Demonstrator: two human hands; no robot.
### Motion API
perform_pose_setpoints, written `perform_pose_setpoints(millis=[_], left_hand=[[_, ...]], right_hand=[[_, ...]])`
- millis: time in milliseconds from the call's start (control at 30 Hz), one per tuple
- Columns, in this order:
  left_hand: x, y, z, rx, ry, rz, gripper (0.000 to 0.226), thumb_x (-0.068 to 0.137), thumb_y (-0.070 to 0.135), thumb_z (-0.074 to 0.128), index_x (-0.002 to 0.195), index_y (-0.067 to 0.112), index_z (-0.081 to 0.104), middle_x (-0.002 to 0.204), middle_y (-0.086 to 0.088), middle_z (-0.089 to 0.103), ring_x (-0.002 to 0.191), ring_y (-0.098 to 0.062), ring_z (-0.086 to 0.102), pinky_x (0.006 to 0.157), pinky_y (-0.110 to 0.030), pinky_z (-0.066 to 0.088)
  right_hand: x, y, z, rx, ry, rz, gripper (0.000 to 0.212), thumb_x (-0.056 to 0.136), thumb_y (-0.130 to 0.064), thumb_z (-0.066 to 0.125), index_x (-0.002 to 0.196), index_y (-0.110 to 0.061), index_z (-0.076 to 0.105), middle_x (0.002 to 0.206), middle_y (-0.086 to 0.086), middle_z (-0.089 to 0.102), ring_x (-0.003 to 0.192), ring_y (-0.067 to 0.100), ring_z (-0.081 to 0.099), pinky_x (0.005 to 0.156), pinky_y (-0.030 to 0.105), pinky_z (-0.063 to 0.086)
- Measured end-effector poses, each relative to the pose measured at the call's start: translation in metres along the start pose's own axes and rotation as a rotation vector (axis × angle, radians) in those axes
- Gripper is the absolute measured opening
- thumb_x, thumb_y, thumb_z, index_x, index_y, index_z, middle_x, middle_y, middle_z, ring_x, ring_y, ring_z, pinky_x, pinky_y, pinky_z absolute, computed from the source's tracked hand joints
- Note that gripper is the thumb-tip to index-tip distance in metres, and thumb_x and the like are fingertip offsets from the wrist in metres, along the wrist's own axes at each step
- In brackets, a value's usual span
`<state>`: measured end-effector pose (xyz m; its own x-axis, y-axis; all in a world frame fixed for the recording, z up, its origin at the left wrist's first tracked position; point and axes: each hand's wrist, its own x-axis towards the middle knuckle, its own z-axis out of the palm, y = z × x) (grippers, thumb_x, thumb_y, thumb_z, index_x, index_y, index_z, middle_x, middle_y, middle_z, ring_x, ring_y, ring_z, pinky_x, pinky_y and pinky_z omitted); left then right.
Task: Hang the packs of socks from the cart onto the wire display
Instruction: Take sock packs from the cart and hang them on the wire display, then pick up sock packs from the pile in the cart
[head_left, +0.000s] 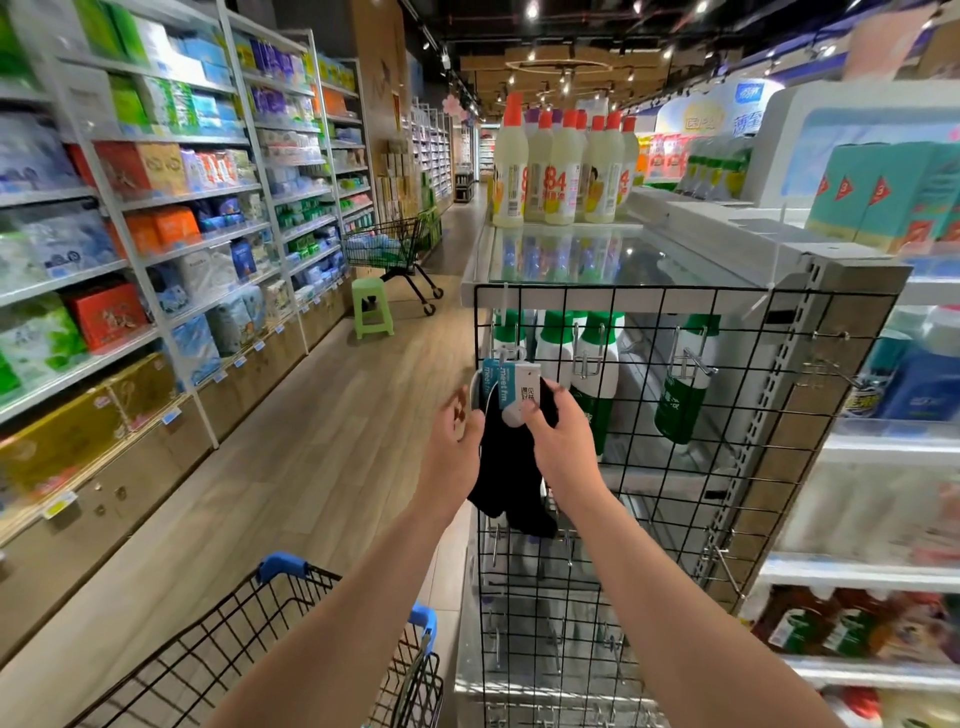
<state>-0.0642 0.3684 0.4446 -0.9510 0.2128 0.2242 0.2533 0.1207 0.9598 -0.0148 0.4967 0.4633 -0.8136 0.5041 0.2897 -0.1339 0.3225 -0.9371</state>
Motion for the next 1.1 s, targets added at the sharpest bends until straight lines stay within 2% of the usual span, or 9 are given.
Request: perform_pose_setpoints(millis=[33,100,267,500,700,800,900,1000,1100], left_hand=[[0.001,0.003,0.0,0.003,-0.021,-0.001,0.03,0.104,0.034,0.047,0.133,0.033,0.047,0.119,0.025,0.057,0.105,0.019,0.053,0.088,-0.007,0.042],[0.003,0.003,0.001,0.022,-0.039,0.005,0.021,0.105,0.029,0.045,0.125,0.036,0.048,0.109,0.026,0.055,0.091,0.027,0.051,0.073,-0.001,0.041],[0.005,-0.006,0.001,0.025,-0.032,0.041,0.038,0.104,0.037,0.047,0.141,0.03,0.051,0.132,0.014,0.058,0.119,0.004,0.054,0.103,-0.028,0.047],[0.006,-0.009,0.002,0.019,-0.018,0.037,0.037,0.103,0.037,0.047,0.139,0.033,0.052,0.132,0.015,0.059,0.117,0.004,0.056,0.1,-0.026,0.049],[0.005,-0.012,0.002,0.032,0.01,0.017,0.039,0.102,0.037,0.048,0.14,0.031,0.052,0.131,0.016,0.06,0.119,-0.001,0.056,0.105,-0.036,0.049],[0.003,-0.014,0.0,0.023,0.004,0.022,0.039,0.101,0.036,0.049,0.14,0.03,0.053,0.13,0.015,0.061,0.118,0.001,0.057,0.102,-0.032,0.05],[-0.003,-0.02,-0.006,0.028,0.038,-0.003,0.035,0.102,0.033,0.05,0.136,0.026,0.056,0.125,0.016,0.062,0.11,0.007,0.057,0.09,-0.019,0.048],[-0.017,-0.04,-0.017,0.057,0.037,-0.03,0.03,0.103,0.026,0.05,0.131,0.023,0.058,0.123,0.013,0.062,0.108,0.005,0.057,0.089,-0.017,0.045],[-0.039,-0.076,-0.036,0.126,0.021,-0.121,0.027,0.103,0.028,0.049,0.127,0.023,0.062,0.118,0.011,0.065,0.107,-0.003,0.06,0.092,-0.023,0.047]], right_hand=[[0.002,-0.003,0.0,-0.02,-0.004,0.003,0.035,0.103,-0.028,0.055,0.137,-0.023,0.052,0.12,-0.012,0.06,0.111,0.007,0.057,0.088,0.022,0.047],[0.005,-0.007,0.001,-0.051,-0.017,-0.002,0.039,0.102,-0.026,0.057,0.14,-0.024,0.05,0.119,-0.013,0.055,0.109,0.006,0.052,0.089,0.022,0.04],[0.011,-0.004,0.007,-0.061,-0.026,0.036,0.041,0.1,-0.026,0.061,0.14,-0.023,0.05,0.117,-0.014,0.055,0.111,0.008,0.053,0.095,0.027,0.043],[0.011,0.004,0.014,-0.155,0.038,0.033,0.042,0.1,-0.032,0.059,0.139,-0.019,0.051,0.125,-0.005,0.053,0.111,0.008,0.048,0.09,0.024,0.036],[0.008,0.011,0.019,-0.162,0.053,0.055,0.044,0.1,-0.039,0.058,0.138,-0.016,0.051,0.125,-0.007,0.054,0.119,0.012,0.052,0.098,0.031,0.045],[-0.003,0.017,0.022,-0.157,0.204,0.047,0.041,0.096,-0.031,0.065,0.133,-0.02,0.051,0.127,-0.003,0.042,0.117,0.015,0.043,0.097,0.03,0.038],[-0.028,0.024,0.027,-0.231,0.311,-0.055,0.022,0.094,-0.027,0.065,0.113,-0.02,0.055,0.113,-0.004,0.044,0.104,0.015,0.04,0.089,0.026,0.032],[-0.054,0.035,0.04,-0.23,0.13,-0.069,0.006,0.098,-0.024,0.06,0.103,-0.024,0.06,0.096,-0.008,0.057,0.09,0.013,0.054,0.074,0.023,0.04],[-0.074,0.053,0.061,-0.258,-0.11,0.057,0.016,0.099,-0.024,0.057,0.113,-0.022,0.065,0.098,-0.006,0.063,0.089,0.008,0.059,0.073,0.019,0.042]])
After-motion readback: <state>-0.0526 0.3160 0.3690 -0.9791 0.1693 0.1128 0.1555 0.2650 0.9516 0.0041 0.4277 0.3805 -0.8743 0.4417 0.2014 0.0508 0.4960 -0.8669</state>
